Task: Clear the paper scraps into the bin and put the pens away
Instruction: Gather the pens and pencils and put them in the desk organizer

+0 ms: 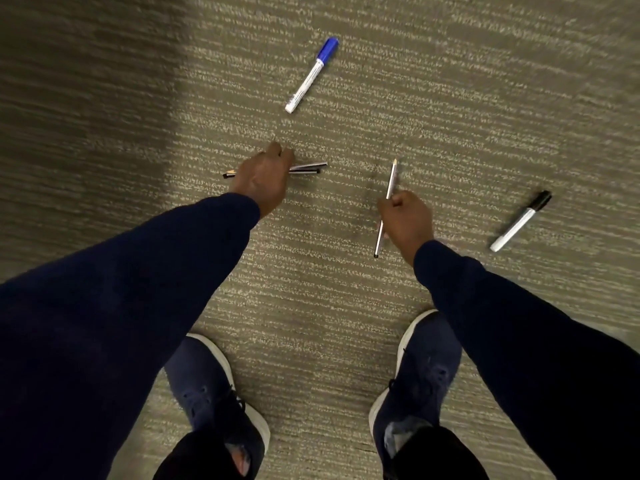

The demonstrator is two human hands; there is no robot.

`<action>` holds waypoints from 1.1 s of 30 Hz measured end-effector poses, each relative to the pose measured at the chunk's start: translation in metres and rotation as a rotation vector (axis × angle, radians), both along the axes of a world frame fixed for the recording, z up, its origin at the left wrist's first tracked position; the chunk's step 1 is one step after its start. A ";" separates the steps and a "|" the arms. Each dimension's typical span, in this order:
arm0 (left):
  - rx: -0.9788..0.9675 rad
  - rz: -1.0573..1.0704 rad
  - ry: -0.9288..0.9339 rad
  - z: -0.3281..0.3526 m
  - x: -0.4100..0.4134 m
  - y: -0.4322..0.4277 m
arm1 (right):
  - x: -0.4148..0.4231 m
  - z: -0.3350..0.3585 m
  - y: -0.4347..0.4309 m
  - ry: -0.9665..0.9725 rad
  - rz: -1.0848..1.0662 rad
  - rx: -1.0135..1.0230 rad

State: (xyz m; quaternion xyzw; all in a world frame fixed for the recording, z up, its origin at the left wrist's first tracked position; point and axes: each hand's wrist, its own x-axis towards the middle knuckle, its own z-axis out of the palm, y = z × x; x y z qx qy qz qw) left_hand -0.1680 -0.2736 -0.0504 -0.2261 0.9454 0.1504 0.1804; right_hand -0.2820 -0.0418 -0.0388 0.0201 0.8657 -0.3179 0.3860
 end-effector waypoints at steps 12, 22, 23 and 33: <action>0.366 0.268 0.339 0.129 0.031 0.037 | 0.004 0.109 -0.030 -0.415 -0.315 -0.241; 0.464 0.275 0.546 0.295 0.057 0.045 | 0.036 0.265 -0.115 -0.732 -0.187 -0.409; 0.469 0.275 0.551 0.307 0.060 0.044 | 0.039 0.278 -0.121 -0.727 -0.187 -0.419; 0.518 0.520 0.562 0.420 0.115 0.029 | 0.048 0.393 -0.166 -0.515 -0.371 -0.448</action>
